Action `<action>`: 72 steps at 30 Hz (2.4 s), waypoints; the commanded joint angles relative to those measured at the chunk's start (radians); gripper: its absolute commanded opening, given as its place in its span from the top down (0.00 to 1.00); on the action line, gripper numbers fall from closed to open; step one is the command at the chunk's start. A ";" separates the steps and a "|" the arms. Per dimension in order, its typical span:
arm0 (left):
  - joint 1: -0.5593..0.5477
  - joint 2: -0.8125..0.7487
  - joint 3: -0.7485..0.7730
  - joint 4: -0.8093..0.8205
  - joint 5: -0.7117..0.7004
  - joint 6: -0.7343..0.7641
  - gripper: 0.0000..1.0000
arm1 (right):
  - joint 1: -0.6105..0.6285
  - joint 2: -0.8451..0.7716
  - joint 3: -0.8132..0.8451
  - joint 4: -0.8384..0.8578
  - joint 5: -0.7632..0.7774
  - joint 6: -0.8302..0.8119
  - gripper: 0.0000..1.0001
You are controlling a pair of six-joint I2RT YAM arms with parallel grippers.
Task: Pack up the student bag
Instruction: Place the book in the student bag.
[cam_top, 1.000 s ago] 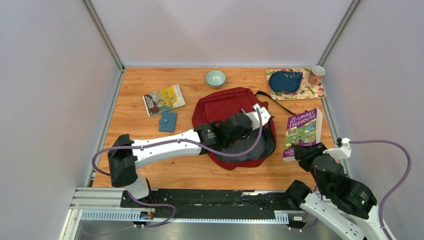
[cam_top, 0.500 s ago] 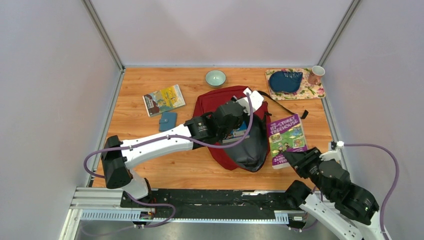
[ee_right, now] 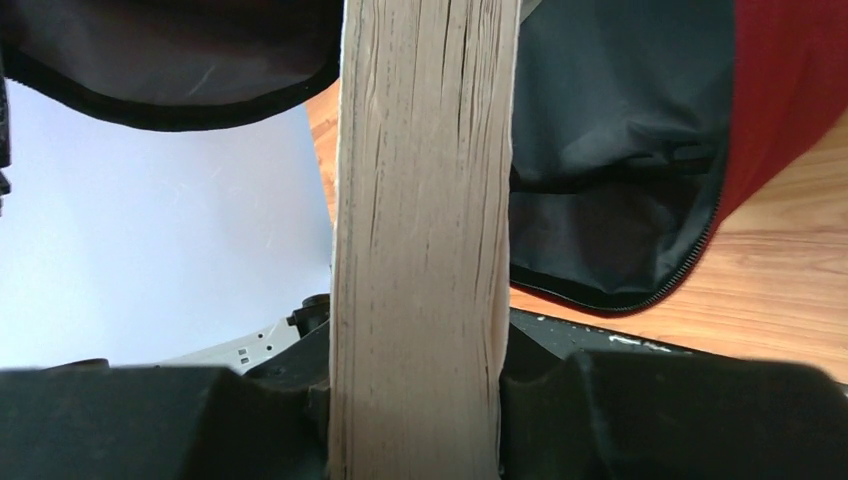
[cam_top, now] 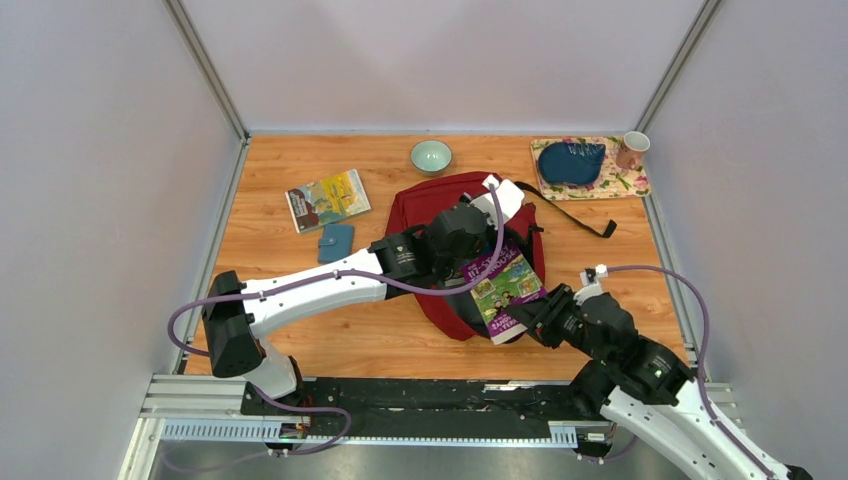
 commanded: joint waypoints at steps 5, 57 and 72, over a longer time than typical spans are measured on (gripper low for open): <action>-0.006 -0.091 0.005 0.066 0.060 -0.043 1.00 | 0.001 0.161 -0.062 0.473 -0.083 0.048 1.00; 0.020 -0.175 -0.161 0.046 0.215 -0.199 1.00 | -0.231 1.008 0.119 0.766 0.020 -0.351 0.94; 0.030 -0.180 -0.164 -0.004 0.246 -0.184 0.67 | -0.241 0.423 -0.016 0.377 0.156 -0.397 0.52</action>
